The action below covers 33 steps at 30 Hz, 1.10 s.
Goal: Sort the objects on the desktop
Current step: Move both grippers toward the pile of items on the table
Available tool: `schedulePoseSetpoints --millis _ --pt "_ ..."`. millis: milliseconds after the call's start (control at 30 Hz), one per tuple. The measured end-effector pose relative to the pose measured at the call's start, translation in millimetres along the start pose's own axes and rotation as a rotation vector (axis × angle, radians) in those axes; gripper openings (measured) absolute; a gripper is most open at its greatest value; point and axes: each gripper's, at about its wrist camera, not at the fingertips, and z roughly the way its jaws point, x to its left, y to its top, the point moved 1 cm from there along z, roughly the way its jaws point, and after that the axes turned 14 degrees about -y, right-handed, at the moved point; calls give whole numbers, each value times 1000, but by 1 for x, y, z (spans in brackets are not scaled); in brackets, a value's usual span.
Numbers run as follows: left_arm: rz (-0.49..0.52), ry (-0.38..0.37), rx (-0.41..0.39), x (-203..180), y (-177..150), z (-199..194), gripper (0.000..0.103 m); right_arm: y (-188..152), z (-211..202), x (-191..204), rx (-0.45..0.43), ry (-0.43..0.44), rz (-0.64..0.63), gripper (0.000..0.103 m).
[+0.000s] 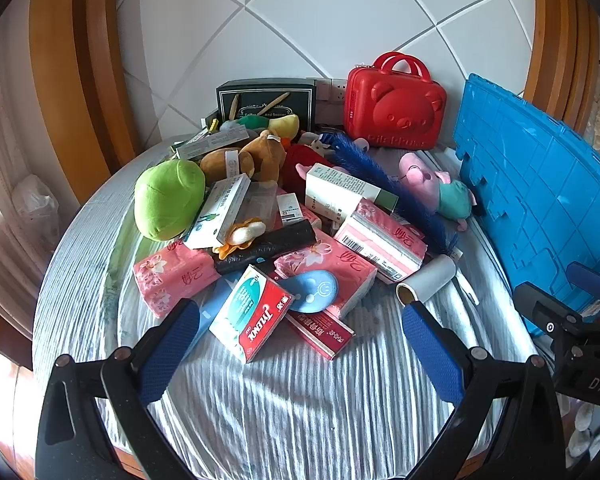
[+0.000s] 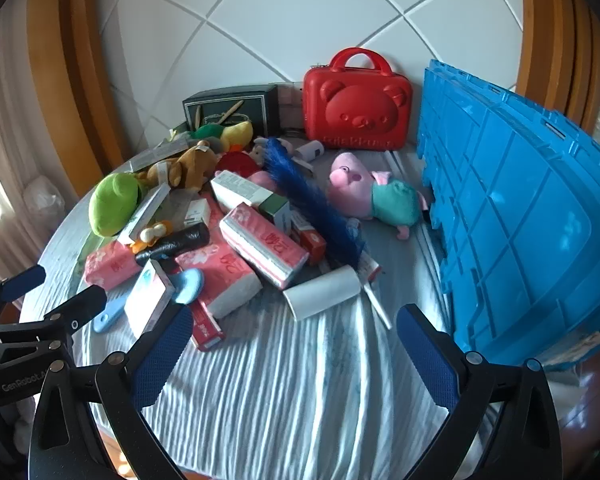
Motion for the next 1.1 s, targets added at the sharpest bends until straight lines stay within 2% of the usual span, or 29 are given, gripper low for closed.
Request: schedulePoseSetpoints --millis 1100 --pt "3 -8 33 -1 -2 9 103 -2 9 -4 28 -7 -1 103"
